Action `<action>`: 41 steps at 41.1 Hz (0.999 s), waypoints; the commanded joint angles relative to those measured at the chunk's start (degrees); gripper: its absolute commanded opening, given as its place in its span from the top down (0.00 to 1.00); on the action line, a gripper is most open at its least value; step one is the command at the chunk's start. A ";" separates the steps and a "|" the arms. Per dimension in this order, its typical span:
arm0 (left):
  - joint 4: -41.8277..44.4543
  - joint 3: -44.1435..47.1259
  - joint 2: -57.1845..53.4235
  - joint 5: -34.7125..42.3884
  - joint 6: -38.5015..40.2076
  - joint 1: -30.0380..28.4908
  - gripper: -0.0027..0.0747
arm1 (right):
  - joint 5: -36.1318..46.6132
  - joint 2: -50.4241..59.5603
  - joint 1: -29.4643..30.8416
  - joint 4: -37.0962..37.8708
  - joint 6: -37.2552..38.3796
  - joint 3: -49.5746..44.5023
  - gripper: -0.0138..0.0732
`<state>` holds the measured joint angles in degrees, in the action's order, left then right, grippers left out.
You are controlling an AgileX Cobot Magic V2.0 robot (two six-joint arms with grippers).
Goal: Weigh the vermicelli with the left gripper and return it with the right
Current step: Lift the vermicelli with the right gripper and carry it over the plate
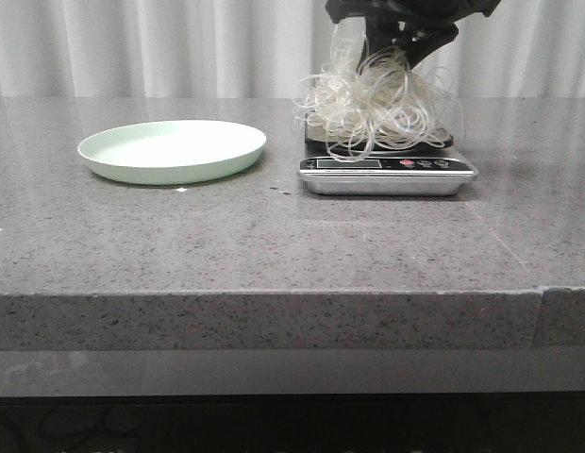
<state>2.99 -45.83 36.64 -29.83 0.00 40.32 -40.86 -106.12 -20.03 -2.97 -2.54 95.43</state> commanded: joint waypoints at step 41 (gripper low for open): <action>0.13 -1.47 -0.15 4.71 0.64 0.20 0.36 | 4.30 -7.12 -15.91 0.82 -0.86 30.72 0.65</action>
<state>3.17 -45.83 36.64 -29.79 0.00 40.32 -42.34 -114.73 -35.84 -2.41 -2.93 122.81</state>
